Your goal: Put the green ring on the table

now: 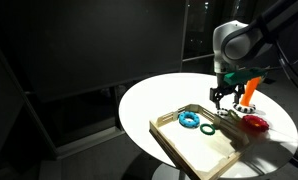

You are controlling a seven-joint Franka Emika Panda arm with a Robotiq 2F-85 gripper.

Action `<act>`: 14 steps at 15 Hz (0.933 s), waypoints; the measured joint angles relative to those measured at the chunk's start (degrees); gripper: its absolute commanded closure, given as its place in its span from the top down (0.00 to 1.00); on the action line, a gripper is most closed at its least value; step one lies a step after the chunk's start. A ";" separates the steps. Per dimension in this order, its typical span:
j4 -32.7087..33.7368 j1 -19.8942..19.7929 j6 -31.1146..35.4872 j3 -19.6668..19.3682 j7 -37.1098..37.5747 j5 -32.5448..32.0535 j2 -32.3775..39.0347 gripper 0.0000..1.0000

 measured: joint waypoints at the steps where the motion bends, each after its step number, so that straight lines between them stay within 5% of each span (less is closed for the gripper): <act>1: 0.00 -0.42 -1.49 0.29 -1.77 0.84 -1.00 1.00; 14: -0.56 -2.07 -17.59 2.72 -9.81 2.19 -18.56 1.00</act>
